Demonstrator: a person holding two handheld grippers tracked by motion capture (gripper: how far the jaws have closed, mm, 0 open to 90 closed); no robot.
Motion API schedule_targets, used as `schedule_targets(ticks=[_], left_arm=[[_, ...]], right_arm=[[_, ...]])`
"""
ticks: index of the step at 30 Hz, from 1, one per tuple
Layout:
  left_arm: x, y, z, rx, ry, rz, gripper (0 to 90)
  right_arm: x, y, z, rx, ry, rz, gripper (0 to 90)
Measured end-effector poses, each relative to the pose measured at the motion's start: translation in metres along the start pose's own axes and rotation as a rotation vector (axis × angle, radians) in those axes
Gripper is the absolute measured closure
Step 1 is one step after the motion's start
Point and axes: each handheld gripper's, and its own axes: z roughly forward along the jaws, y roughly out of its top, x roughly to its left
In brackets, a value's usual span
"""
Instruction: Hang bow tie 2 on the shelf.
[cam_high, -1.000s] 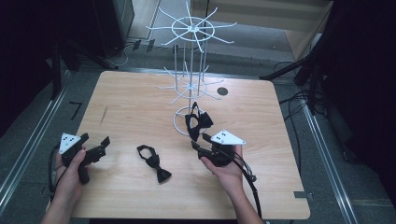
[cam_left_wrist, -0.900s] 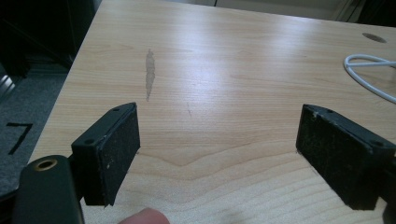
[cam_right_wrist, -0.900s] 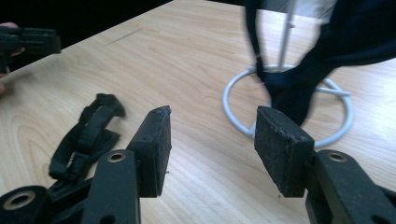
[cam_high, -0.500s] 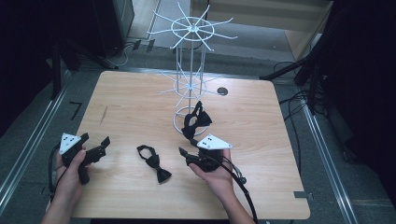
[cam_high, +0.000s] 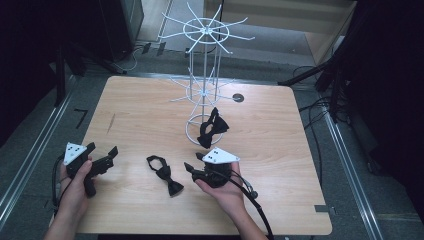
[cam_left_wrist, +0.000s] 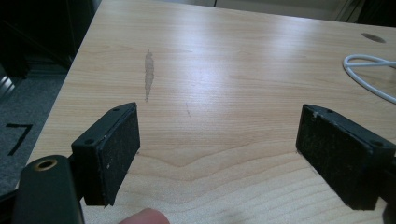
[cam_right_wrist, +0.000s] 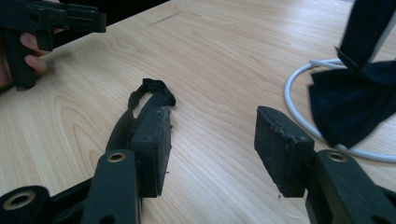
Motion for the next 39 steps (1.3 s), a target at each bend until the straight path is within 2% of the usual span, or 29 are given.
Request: schedule_targets(ticks=[19,39], left_arm=[[0.0,0.0,0.0,0.0,-0.001,-0.001,14.2],[0.0,0.0,0.0,0.0,-0.002,-0.003,14.2]], right_arm=[[0.024,-0.008,0.02,0.063,0.062,-0.012,47.2],[0.037,-0.017,0.033,0.109,0.098,-0.021,47.5]])
